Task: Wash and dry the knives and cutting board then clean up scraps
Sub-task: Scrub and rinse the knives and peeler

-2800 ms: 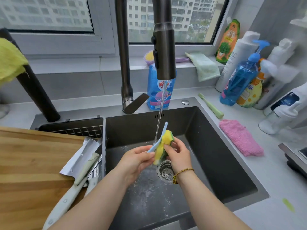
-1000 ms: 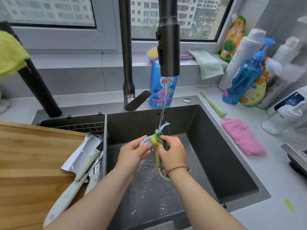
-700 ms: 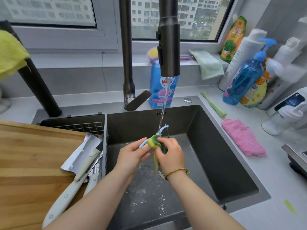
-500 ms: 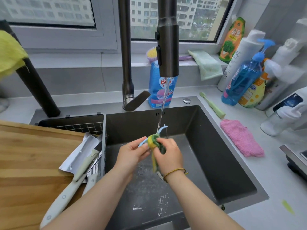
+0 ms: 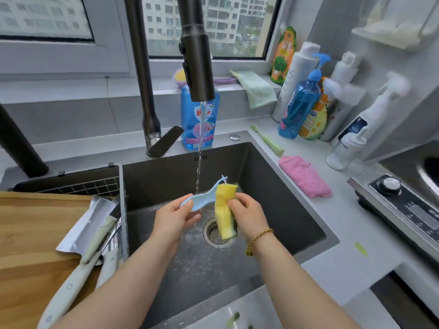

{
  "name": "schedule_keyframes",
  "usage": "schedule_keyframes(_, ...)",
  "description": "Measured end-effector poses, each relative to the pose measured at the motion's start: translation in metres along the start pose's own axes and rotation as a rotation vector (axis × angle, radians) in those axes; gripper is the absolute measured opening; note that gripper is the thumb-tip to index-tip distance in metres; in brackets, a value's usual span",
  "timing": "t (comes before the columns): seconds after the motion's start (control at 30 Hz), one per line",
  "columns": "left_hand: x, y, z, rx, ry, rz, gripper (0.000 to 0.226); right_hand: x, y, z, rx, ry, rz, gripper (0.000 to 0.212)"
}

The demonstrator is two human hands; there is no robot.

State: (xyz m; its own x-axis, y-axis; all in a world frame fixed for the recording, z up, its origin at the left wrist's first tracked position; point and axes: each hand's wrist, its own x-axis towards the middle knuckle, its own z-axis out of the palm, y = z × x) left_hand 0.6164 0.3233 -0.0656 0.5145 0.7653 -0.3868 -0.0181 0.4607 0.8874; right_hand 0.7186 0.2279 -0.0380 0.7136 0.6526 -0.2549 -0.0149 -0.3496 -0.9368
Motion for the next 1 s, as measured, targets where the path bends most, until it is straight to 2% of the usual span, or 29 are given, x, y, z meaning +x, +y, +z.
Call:
schedule_keyframes(0.17,-0.014,-0.009,0.011,0.042,-0.073,-0.043,0.027,-0.042,0.016,-0.064,0.256,0.046,0.234,0.022)
schedule_keyframes(0.23,-0.021,-0.014,0.020,0.069,-0.110,-0.055,0.026,-0.063,0.024,-0.079,0.236,0.007,0.267,0.012)
schedule_keyframes(0.27,-0.024,-0.015,0.025,0.077,-0.129,-0.057,0.026,-0.071,0.030,-0.084,0.170,0.013,0.259,0.009)
schedule_keyframes(0.4,-0.037,-0.021,0.036,0.100,-0.185,-0.046,0.025,-0.087,0.054,-0.097,-0.332,0.237,0.146,0.030)
schedule_keyframes(0.5,-0.041,-0.021,0.036,0.093,-0.196,-0.045,0.024,-0.095,0.068,-0.102,-0.695,0.301,0.091,0.043)
schedule_keyframes(0.6,-0.044,-0.021,0.033,0.076,-0.185,-0.054,0.024,-0.099,0.074,-0.100,-0.884,0.278,0.113,0.048)
schedule_keyframes(0.7,-0.045,-0.020,0.030,0.050,-0.174,-0.065,0.027,-0.101,0.070,-0.098,-0.947,0.259,0.103,0.057)
schedule_keyframes(0.77,-0.045,-0.017,0.028,0.019,-0.168,-0.069,0.027,-0.099,0.063,-0.094,-0.940,0.276,0.039,0.061)
schedule_keyframes(0.83,-0.045,-0.012,0.027,-0.020,-0.162,-0.071,0.025,-0.093,0.053,-0.085,-0.834,0.323,-0.057,0.053)
schedule_keyframes(0.9,-0.045,-0.007,0.025,-0.062,-0.158,-0.073,0.023,-0.078,0.041,-0.067,-0.521,0.283,-0.074,0.039)
schedule_keyframes(1.0,-0.044,0.002,0.023,-0.119,-0.156,-0.073,0.021,-0.052,0.022,-0.027,-0.079,0.085,0.038,0.032)
